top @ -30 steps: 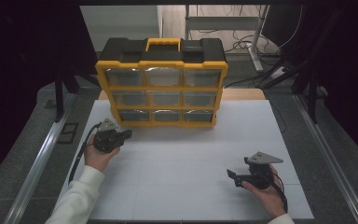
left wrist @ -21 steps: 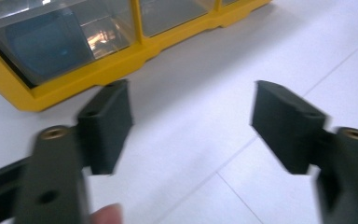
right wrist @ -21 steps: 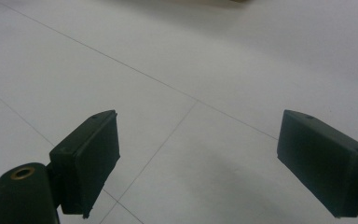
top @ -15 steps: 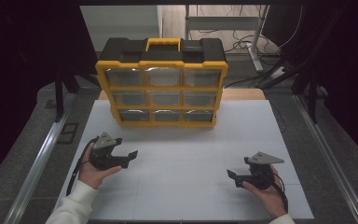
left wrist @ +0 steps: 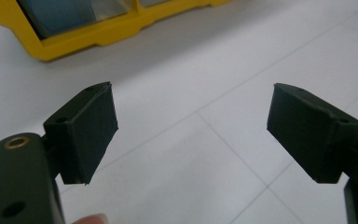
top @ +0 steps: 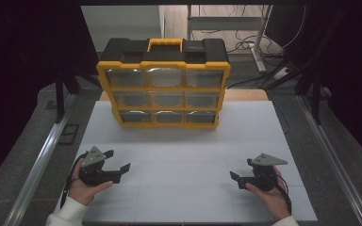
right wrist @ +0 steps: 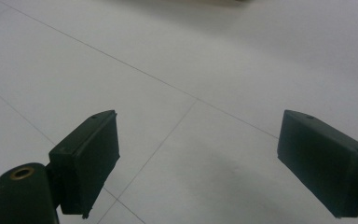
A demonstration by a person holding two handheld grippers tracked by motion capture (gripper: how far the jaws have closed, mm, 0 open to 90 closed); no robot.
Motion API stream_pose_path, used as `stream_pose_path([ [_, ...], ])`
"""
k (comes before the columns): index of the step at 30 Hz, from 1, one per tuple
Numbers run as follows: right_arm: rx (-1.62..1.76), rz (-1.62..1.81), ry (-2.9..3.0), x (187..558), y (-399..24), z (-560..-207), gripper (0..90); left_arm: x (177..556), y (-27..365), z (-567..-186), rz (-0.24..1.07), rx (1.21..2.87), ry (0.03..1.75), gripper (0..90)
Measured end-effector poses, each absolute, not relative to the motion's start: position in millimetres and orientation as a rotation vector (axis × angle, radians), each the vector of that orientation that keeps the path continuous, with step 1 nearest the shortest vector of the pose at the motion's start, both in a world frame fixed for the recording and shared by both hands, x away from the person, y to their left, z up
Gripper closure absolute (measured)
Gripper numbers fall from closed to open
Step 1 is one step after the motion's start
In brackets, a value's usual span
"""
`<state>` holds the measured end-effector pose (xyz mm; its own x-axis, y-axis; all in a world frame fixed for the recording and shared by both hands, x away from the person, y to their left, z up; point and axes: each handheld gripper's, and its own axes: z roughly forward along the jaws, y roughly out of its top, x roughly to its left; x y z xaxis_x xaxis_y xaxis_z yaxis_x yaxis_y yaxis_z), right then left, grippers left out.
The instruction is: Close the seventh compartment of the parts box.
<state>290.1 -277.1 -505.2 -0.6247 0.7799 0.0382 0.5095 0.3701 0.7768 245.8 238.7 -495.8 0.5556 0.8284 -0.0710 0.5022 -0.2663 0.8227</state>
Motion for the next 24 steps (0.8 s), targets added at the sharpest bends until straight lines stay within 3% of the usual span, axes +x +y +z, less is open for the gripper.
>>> stream_pose_path([
  [24, 1.132, 1.114, 2.302, 291.4, -277.2, -506.3, 12.9, 247.9, 232.1, -501.9, 0.509, 1.986, 1.056, 16.0],
])
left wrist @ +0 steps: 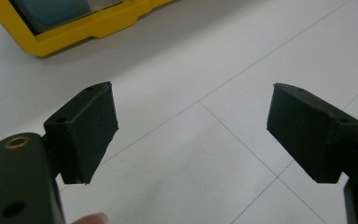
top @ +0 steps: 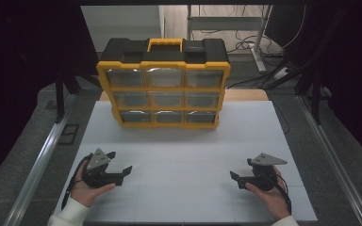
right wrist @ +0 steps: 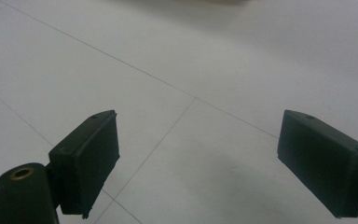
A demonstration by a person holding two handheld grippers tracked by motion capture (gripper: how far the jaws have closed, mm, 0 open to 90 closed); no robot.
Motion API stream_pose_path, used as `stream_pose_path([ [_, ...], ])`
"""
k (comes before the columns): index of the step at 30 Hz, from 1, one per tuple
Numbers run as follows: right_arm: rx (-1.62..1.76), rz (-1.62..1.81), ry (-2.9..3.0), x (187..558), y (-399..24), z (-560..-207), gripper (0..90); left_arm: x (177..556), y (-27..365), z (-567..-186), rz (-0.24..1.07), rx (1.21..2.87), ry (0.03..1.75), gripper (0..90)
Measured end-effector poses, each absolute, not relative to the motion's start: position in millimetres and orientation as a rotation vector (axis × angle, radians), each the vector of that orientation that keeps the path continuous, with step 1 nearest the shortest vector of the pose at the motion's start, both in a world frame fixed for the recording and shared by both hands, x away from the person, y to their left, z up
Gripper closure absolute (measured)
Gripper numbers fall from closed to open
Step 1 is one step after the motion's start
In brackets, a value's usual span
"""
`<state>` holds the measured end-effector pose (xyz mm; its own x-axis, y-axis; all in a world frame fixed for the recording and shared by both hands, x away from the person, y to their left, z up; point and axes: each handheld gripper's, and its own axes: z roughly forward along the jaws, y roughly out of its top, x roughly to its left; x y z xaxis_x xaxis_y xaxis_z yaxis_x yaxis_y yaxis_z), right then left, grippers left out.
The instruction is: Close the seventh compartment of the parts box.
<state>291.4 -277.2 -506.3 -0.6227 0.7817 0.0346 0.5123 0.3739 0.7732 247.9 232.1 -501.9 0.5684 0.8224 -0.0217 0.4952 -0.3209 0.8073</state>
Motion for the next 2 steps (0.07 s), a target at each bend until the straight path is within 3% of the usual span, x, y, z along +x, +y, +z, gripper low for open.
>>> stream_pose_path([
  [2, 1.133, 1.114, 2.303, 291.6, -277.1, -506.4, 12.9, 248.0, 232.2, -501.9, 0.509, 1.986, 1.056, 15.9],
])
